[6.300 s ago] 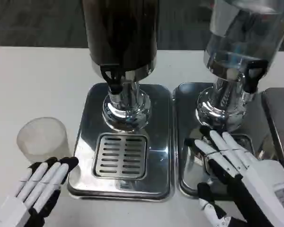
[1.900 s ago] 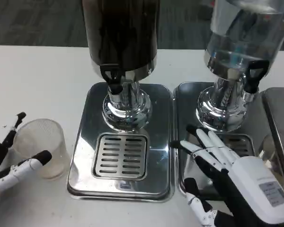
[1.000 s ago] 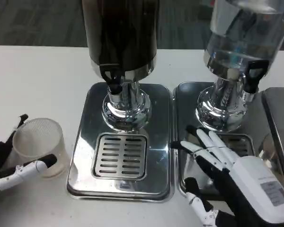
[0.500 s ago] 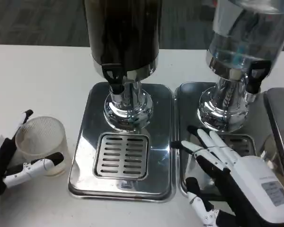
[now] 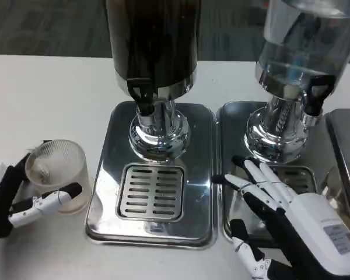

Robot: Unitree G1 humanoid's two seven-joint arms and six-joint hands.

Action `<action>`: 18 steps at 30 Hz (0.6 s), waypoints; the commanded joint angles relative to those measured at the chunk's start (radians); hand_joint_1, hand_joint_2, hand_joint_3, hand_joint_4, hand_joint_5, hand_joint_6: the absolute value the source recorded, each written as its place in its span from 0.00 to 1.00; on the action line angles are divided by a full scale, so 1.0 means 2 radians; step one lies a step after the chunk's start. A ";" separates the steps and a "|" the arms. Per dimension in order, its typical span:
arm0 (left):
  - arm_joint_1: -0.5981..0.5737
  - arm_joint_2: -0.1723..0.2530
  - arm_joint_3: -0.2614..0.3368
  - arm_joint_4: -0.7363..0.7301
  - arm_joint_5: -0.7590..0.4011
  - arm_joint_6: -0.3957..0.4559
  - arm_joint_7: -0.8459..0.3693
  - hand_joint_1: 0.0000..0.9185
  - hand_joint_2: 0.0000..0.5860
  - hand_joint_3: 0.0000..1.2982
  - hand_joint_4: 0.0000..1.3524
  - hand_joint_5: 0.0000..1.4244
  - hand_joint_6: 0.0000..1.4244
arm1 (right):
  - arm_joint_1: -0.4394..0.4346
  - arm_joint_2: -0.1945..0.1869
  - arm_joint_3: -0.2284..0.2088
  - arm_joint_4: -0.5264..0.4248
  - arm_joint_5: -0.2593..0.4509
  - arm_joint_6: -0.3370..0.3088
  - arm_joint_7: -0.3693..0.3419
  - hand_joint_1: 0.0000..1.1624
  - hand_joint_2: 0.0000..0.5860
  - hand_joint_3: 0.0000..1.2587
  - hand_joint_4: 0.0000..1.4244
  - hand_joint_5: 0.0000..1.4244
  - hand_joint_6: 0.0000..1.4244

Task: Grasp the cup under the faucet to collect the drink, then remove the cup.

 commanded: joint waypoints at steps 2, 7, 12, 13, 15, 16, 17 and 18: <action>-0.004 -0.009 -0.021 0.027 0.000 -0.023 -0.028 0.22 0.15 0.22 0.22 0.36 0.49 | 0.002 -0.003 -0.008 -0.004 0.009 0.001 0.004 0.40 1.00 0.16 0.02 0.00 0.09; -0.006 -0.013 -0.024 0.041 -0.004 -0.043 -0.018 0.23 0.16 0.22 0.24 0.40 0.54 | -0.002 -0.005 -0.008 -0.002 0.010 0.001 0.008 0.40 1.00 0.16 0.02 0.00 0.09; -0.002 -0.015 -0.025 0.043 0.000 -0.055 0.000 0.27 0.18 0.25 0.27 0.45 0.60 | -0.002 -0.004 -0.009 -0.003 0.012 0.002 0.011 0.40 1.00 0.16 0.02 0.00 0.09; -0.001 -0.016 -0.024 0.044 -0.001 -0.057 0.003 0.27 0.19 0.26 0.28 0.45 0.61 | -0.002 -0.004 -0.009 -0.003 0.012 0.002 0.011 0.40 1.00 0.16 0.02 0.00 0.09; 0.001 -0.017 -0.024 0.046 -0.002 -0.061 0.009 0.27 0.19 0.27 0.29 0.47 0.63 | -0.002 -0.004 -0.008 -0.004 0.011 0.002 0.012 0.40 1.00 0.16 0.02 0.00 0.09; 0.002 -0.017 -0.023 0.047 -0.002 -0.063 0.013 0.27 0.19 0.28 0.30 0.48 0.64 | -0.002 -0.004 -0.008 -0.004 0.011 0.002 0.012 0.40 1.00 0.16 0.02 0.00 0.09; 0.004 -0.018 -0.022 0.047 -0.002 -0.066 0.018 0.27 0.19 0.29 0.31 0.49 0.65 | -0.002 -0.005 -0.008 -0.004 0.012 0.001 0.012 0.40 1.00 0.16 0.02 0.00 0.09; 0.005 -0.018 -0.022 0.047 -0.001 -0.068 0.023 0.27 0.19 0.29 0.32 0.50 0.65 | -0.002 -0.005 -0.009 -0.004 0.013 0.002 0.013 0.40 1.00 0.16 0.02 0.00 0.09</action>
